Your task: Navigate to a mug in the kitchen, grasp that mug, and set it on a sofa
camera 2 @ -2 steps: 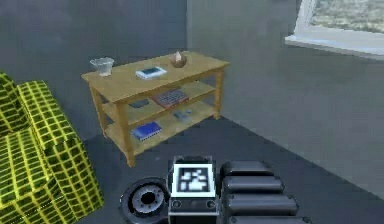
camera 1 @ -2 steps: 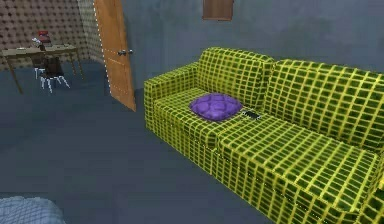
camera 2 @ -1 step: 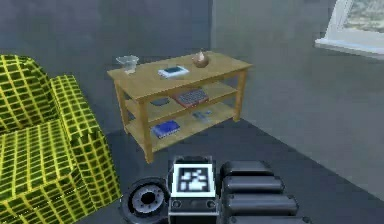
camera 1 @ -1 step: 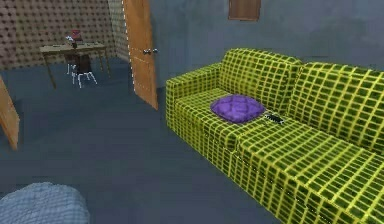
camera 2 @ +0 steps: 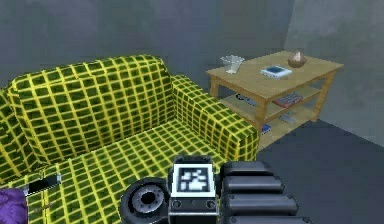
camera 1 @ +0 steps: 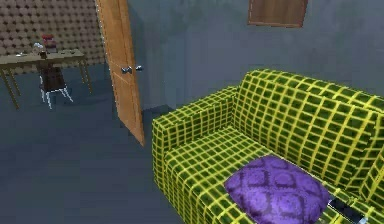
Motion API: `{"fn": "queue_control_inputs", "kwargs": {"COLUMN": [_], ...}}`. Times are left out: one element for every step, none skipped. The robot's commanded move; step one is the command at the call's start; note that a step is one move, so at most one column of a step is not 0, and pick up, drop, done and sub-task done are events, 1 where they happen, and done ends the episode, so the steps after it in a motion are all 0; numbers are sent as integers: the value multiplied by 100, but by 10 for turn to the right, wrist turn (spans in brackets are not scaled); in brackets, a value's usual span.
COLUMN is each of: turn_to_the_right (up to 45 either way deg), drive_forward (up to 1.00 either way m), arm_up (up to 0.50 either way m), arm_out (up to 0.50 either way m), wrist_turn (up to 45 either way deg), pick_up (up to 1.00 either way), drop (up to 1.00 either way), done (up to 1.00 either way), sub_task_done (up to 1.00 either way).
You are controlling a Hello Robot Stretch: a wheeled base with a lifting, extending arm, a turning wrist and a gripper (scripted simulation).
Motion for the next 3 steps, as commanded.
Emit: {"fn": "queue_control_inputs", "kwargs": {"turn_to_the_right": [90,-30,60], "drive_forward": [0,0,0], "arm_up": [0,0,0], "arm_out": [0,0,0], "wrist_turn": [0,0,0], "pick_up": [0,0,0], "drop": [0,0,0], "done": [0,0,0], "sub_task_done": [0,0,0]}}
